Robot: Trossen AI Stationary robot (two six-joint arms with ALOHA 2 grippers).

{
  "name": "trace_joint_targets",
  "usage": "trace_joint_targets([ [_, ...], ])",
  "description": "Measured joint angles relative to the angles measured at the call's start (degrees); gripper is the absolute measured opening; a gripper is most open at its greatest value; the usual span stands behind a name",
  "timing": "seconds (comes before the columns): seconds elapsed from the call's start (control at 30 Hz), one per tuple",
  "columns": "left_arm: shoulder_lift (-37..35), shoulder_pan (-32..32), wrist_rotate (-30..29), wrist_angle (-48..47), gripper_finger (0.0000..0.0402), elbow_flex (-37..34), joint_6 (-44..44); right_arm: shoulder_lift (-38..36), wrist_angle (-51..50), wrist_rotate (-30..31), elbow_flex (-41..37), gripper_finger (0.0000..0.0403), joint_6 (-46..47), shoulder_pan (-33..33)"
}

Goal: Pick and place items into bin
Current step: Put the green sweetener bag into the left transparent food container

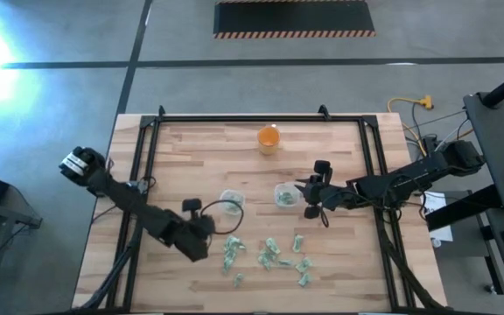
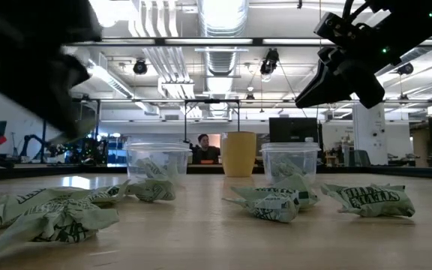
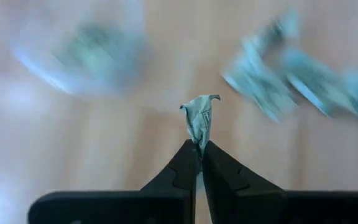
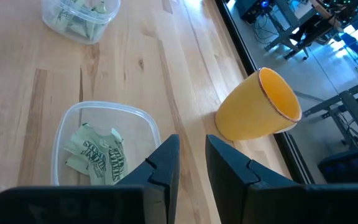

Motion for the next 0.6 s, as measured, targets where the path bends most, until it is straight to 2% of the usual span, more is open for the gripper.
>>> trace_joint_targets([
  [0.23,-0.26,6.11,-17.07,4.41,0.0,1.77,17.99,0.0,0.0,0.0,0.0,0.0068,-0.17,0.0],
  [0.37,-0.26,9.96,-18.09,9.52,0.0,1.27,25.83,0.0,-0.02,0.0,0.0,0.0068,-0.2,0.0],
  [0.6,-0.26,14.04,-17.79,11.11,0.0,0.88,27.54,0.0,-0.02,0.0,0.0,0.0068,-0.22,0.0],
])
